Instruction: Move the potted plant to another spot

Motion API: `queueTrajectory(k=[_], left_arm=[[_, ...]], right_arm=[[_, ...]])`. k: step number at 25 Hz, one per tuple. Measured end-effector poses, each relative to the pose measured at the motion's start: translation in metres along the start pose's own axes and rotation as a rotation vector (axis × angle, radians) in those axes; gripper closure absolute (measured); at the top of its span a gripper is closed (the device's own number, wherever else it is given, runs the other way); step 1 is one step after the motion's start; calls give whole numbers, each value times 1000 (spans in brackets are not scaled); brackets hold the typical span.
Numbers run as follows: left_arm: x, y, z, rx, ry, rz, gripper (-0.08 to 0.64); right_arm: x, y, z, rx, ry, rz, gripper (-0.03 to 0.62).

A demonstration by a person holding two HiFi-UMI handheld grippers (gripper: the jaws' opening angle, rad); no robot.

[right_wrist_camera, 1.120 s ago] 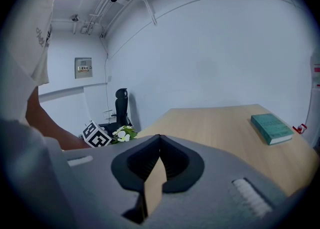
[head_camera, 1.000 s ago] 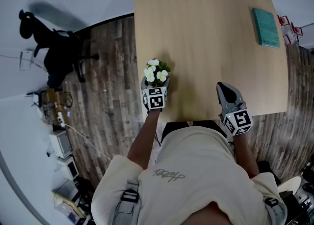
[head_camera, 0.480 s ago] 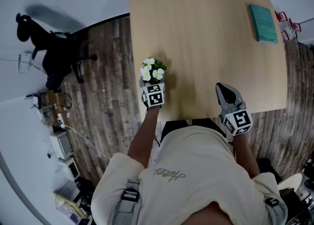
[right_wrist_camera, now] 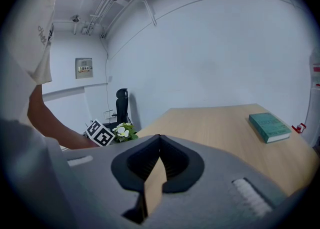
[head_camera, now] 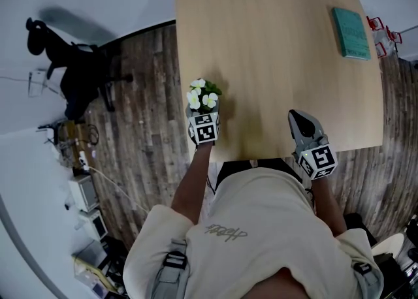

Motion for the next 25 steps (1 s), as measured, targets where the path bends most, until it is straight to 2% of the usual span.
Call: queueTrajectory(k=[13,19,25], left_arm=[[11,-7,32,-20,-2,23,210],[8,-27,47,-45,8,-4,210],[-13,-54,61,-85,45,-24,210]], right_arm=[[15,-10,-11,-29,-30,19,589],[18,-11,-11,-40,-39,32,589],[14,-6,-3,-62,-17,5,589]])
Point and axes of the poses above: the fingertips, and each gripper's own axes: z backward along the fingers, x to its left, y out of its underside, the point moved 1 cm from there along z, backward along the fingers, and after that the axes turned 2 degrees about y, right-handed, at the moved point
